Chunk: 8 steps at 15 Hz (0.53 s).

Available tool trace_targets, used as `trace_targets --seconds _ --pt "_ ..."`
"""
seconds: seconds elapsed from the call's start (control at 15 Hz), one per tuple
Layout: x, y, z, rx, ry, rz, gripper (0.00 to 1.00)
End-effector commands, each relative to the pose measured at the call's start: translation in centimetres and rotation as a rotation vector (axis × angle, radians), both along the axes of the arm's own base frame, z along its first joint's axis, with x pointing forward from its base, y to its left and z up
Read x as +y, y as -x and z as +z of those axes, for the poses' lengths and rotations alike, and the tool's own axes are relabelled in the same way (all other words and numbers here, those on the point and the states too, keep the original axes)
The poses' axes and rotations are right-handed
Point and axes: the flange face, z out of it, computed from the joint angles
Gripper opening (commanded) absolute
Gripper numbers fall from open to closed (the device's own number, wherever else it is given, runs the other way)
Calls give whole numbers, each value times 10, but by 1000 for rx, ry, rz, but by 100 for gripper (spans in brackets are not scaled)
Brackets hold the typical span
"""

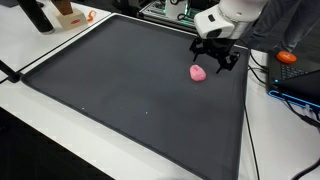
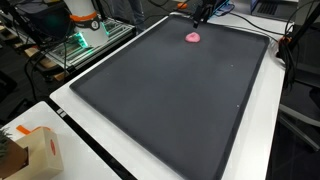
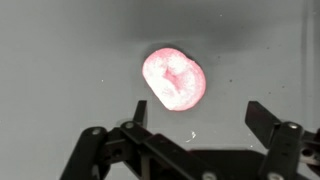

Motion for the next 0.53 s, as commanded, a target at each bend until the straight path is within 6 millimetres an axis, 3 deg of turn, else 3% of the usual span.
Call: trace_targets --seconds 0.0,0.47 --pt "-14 16 -7 -26 -11 -160 100" --pt "-29 34 -29 -54 -30 -291 100"
